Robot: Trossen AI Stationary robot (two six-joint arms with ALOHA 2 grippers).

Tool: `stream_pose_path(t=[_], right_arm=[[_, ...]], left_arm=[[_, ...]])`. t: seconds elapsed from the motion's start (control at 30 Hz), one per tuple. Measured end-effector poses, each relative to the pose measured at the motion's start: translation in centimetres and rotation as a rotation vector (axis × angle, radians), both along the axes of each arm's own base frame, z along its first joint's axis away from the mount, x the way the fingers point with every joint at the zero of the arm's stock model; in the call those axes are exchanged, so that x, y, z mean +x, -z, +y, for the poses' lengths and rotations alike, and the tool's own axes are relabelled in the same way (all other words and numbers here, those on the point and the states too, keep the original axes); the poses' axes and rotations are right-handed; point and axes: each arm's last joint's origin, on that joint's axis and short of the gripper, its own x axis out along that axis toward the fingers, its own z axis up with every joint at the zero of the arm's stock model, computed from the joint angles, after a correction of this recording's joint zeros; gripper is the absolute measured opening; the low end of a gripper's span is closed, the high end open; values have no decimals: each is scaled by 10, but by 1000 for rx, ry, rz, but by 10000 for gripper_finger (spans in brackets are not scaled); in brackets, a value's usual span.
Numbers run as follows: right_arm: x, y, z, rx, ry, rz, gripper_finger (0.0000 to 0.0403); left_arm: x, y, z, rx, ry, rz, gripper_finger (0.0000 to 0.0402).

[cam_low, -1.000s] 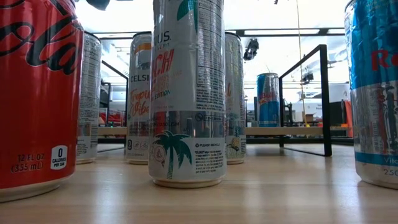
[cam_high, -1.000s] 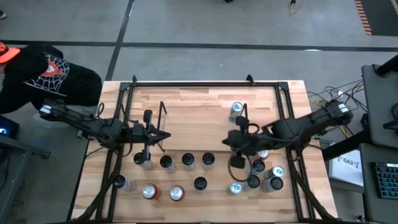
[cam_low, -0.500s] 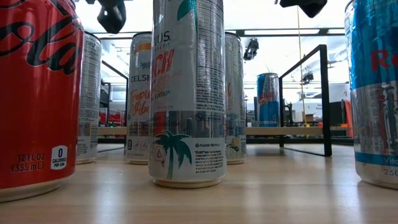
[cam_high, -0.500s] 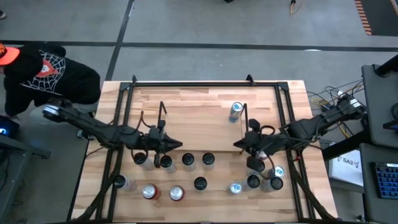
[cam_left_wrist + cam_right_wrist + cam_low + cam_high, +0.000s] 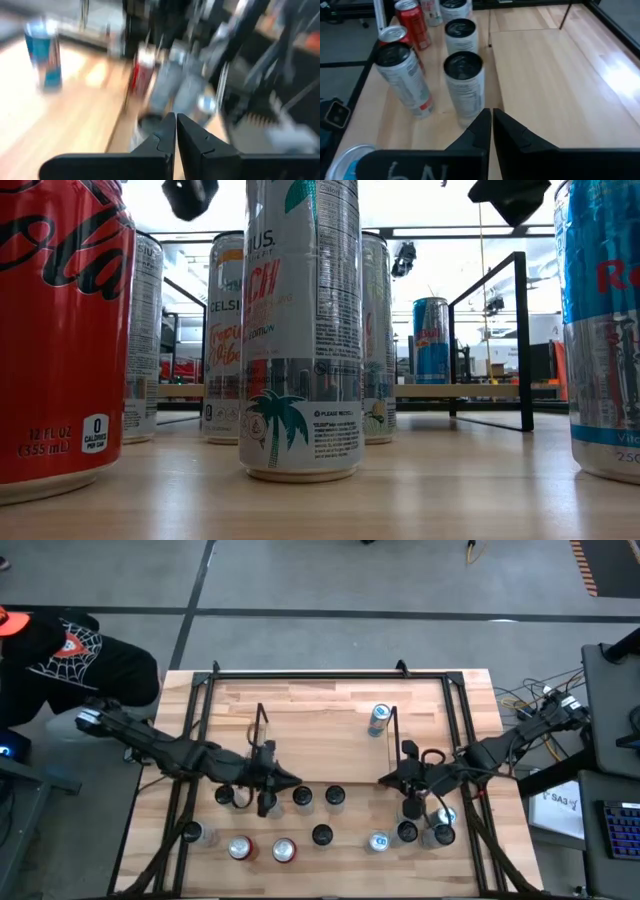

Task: Place canned beverage on shelf
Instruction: Put the top white and pink soda can on the shelf

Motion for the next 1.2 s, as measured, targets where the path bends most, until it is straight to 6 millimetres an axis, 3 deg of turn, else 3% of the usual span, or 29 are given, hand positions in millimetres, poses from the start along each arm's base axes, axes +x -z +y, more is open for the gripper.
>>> stream_pose_path(t=[0.13,0.27,0.5,0.8,1.0,1.2], right_arm=[[-3,1,6,15,-12,0,9],[-6,1,11,3,-16,-6,9],[-6,1,11,0,0,-8,9],[-5,1,11,0,0,-8,9],[-5,1,11,2,0,-11,9],[-5,0,12,10,-1,-24,9]], left_arm=[[-4,-6,-9,50,-55,359,0],[-6,-18,-19,96,-80,572,0],[2,-33,-35,116,-44,742,0],[3,-28,-45,124,22,850,5],[2,-27,-45,93,15,870,68],[7,-20,-47,93,-12,894,191]])
